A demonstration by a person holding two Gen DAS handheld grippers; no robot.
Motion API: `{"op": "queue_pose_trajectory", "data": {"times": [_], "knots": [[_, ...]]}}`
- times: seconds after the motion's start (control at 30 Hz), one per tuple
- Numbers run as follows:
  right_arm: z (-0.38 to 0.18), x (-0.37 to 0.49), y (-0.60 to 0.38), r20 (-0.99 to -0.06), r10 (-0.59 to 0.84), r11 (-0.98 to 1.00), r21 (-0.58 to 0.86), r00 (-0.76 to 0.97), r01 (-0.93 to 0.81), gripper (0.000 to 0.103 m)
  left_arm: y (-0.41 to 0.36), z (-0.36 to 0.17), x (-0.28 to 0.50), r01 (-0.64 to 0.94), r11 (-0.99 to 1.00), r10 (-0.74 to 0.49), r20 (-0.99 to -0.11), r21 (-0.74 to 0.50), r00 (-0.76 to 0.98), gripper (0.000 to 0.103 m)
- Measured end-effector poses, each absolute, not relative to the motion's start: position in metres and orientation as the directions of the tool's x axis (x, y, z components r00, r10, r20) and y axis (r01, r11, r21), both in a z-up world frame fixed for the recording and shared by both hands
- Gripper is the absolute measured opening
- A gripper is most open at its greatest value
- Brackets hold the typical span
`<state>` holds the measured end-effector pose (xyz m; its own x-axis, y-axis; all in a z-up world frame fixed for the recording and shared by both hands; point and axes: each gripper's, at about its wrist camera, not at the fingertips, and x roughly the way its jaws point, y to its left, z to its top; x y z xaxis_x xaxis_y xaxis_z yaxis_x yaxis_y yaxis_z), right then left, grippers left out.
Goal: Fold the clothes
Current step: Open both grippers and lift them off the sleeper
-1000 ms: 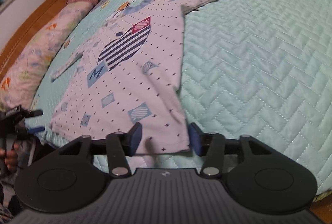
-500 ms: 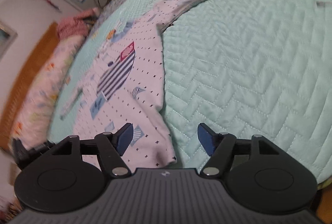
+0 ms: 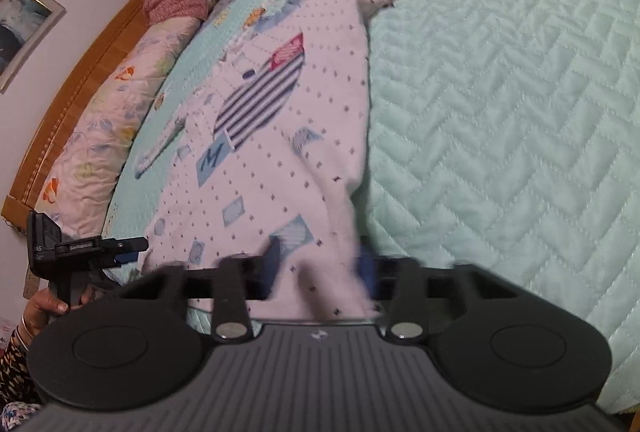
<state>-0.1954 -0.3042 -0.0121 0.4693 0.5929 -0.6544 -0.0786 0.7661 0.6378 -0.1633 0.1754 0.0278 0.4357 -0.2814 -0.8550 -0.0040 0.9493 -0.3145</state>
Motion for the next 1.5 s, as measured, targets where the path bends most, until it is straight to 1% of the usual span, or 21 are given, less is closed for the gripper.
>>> {"op": "queue_pose_trajectory", "data": {"times": [0.03,0.1,0.13,0.23,0.43,0.47,0.57,0.63,0.7,0.8,0.9,0.97,1.0,1.03,1.07,1.2,1.27,1.3,1.33,1.37,1.5], "knots": [[-0.014,-0.196,-0.304,-0.665,0.587,0.77,0.635,0.462,-0.065,0.005,0.176,0.029,-0.163,-0.004,0.956,-0.263,-0.864,-0.293,0.43,0.031],[-0.016,-0.199,-0.306,-0.663,0.587,0.759,0.65,0.465,-0.031,0.005,0.18,0.031,-0.163,-0.009,0.964,-0.237,-0.879,-0.265,0.414,0.015],[-0.015,-0.2,-0.309,-0.656,0.592,0.746,0.666,0.467,-0.009,0.005,0.182,0.033,-0.163,-0.014,0.967,-0.226,-0.885,-0.253,0.406,0.013],[-0.013,-0.203,-0.314,-0.638,0.621,0.705,0.708,0.456,0.03,0.004,0.186,0.035,-0.165,-0.007,0.977,-0.192,-0.901,-0.211,0.388,0.012],[-0.021,-0.206,-0.329,-0.668,0.605,0.702,0.705,0.433,0.107,0.003,0.189,0.034,-0.166,-0.021,0.975,-0.197,-0.906,-0.221,0.375,0.013],[-0.018,-0.207,-0.328,-0.678,0.595,0.716,0.691,0.432,0.098,0.004,0.188,0.035,-0.166,-0.027,0.975,-0.193,-0.907,-0.219,0.375,0.015],[0.001,-0.21,-0.319,-0.732,0.511,0.803,0.593,0.451,0.053,0.01,0.191,0.044,-0.17,-0.074,0.977,-0.156,-0.907,-0.2,0.391,0.03],[0.021,-0.211,-0.311,-0.755,0.424,0.873,0.488,0.501,-0.002,0.023,0.19,0.055,-0.173,-0.092,0.983,-0.107,-0.899,-0.16,0.426,0.033],[0.039,-0.205,-0.304,-0.728,0.402,0.892,0.449,0.555,-0.058,0.025,0.18,0.065,-0.17,-0.072,0.981,-0.125,-0.876,-0.178,0.466,0.044],[0.051,-0.185,-0.297,-0.649,0.475,0.848,0.519,0.594,-0.109,0.029,0.164,0.08,-0.165,-0.033,0.977,-0.163,-0.836,-0.211,0.524,0.061],[0.04,-0.159,-0.292,-0.569,0.587,0.748,0.654,0.576,-0.116,0.03,0.144,0.069,-0.154,0.01,0.962,-0.242,-0.836,-0.273,0.492,0.064],[0.016,-0.147,-0.294,-0.594,0.605,0.725,0.686,0.53,-0.061,0.03,0.137,0.053,-0.147,0.006,0.953,-0.272,-0.85,-0.302,0.451,0.064],[0.004,-0.143,-0.295,-0.632,0.589,0.744,0.668,0.503,-0.031,0.03,0.138,0.042,-0.146,-0.011,0.952,-0.273,-0.862,-0.307,0.427,0.064],[-0.006,-0.143,-0.295,-0.686,0.544,0.79,0.613,0.483,-0.019,0.01,0.139,0.031,-0.144,-0.029,0.95,-0.274,-0.874,-0.311,0.402,0.063],[-0.011,-0.147,-0.298,-0.705,0.518,0.812,0.583,0.484,-0.02,0.0,0.144,0.027,-0.146,-0.037,0.941,-0.291,-0.862,-0.335,0.415,0.062],[-0.007,-0.16,-0.316,-0.707,0.497,0.801,0.596,0.503,0.047,0.0,0.167,0.031,-0.155,-0.107,0.911,-0.309,-0.83,-0.399,0.464,0.062],[0.005,-0.16,-0.309,-0.746,0.432,0.851,0.523,0.507,0.044,0.005,0.177,0.039,-0.158,-0.144,0.891,-0.309,-0.806,-0.432,0.505,0.062],[0.013,-0.158,-0.301,-0.765,0.391,0.881,0.473,0.512,0.033,0.016,0.183,0.042,-0.157,-0.16,0.88,-0.306,-0.791,-0.447,0.529,0.063],[0.021,-0.156,-0.292,-0.775,0.358,0.902,0.431,0.522,0.021,0.033,0.189,0.045,-0.157,-0.177,0.868,-0.302,-0.776,-0.463,0.553,0.063],[0.029,-0.153,-0.283,-0.777,0.334,0.918,0.398,0.533,0.004,0.038,0.199,0.046,-0.155,-0.202,0.846,-0.305,-0.758,-0.494,0.576,0.063],[0.055,-0.135,-0.237,-0.711,0.42,0.898,0.414,0.564,-0.147,0.04,0.249,0.045,-0.143,-0.341,0.731,-0.271,-0.71,-0.591,0.65,0.064]]}}
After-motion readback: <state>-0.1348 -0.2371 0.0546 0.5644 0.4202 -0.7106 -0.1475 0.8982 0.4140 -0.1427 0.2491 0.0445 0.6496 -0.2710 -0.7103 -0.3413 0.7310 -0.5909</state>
